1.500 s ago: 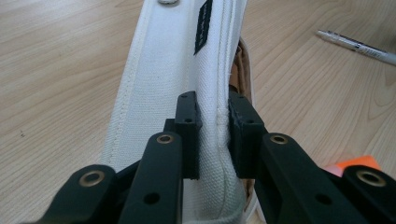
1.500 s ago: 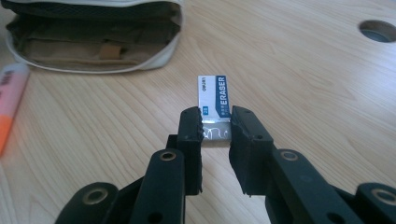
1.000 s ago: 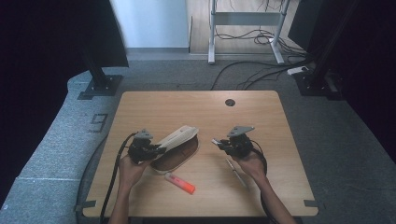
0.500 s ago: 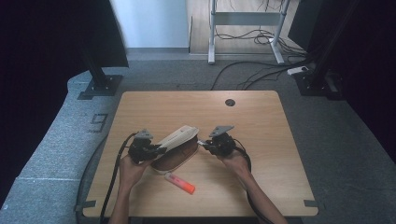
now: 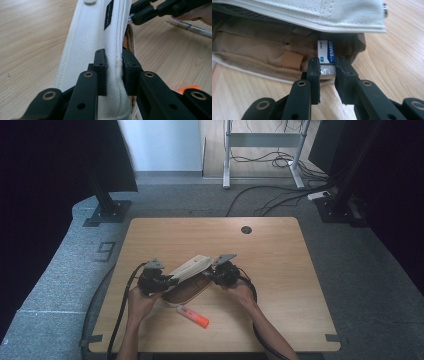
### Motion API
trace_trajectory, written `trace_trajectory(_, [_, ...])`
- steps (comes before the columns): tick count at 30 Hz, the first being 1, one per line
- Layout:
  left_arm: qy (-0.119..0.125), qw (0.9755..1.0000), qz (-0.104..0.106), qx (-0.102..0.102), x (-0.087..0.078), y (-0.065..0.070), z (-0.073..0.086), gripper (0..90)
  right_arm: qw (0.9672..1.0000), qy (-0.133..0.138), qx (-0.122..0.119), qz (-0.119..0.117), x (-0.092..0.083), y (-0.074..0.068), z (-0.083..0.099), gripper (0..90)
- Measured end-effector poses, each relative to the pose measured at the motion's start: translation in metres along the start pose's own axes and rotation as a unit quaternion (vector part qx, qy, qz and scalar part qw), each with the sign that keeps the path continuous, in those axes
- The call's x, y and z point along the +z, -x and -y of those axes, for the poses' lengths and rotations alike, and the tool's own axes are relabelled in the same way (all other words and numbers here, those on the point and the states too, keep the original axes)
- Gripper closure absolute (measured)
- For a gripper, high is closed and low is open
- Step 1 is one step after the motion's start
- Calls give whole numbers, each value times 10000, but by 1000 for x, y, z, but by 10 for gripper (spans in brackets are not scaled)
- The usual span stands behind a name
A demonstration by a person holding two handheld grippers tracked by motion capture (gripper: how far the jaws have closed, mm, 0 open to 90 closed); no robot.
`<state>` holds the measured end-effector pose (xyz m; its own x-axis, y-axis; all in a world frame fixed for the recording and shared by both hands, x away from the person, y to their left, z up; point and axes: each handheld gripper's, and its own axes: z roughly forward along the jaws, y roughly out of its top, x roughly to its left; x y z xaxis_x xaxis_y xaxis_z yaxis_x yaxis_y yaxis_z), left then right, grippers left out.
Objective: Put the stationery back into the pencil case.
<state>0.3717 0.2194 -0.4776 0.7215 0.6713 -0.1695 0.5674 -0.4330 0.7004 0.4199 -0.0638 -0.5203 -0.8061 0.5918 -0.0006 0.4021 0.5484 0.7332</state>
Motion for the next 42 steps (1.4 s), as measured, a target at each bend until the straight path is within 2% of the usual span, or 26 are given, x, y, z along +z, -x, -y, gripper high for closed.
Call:
trace_trajectory(6, [1, 10000, 27, 1, 0, 0, 0, 762, 10000, 14, -50, 64, 12, -2, -5, 726])
trace_trajectory(16, [3, 10000, 38, 22, 1, 1, 0, 761, 9999, 12, 32, 107, 27, 2, -11, 722])
trace_trajectory(21, [17, 10000, 37, 30, 1, 1, 0, 761, 10000, -32, 57, 54, 33, 4, -9, 670])
trace_trajectory(26, [23, 10000, 33, 32, 0, 0, 0, 761, 9999, 31, 138, 32, 21, 5, -9, 586])
trace_trajectory(34, [60, 10000, -23, 31, 0, -2, 1, 761, 9999, -99, 88, -11, -1, 6, -6, 468])
trace_trajectory(42, [85, 10000, -25, 10, -1, -3, 2, 761, 9999, -103, 88, 22, -22, 6, 6, 444])
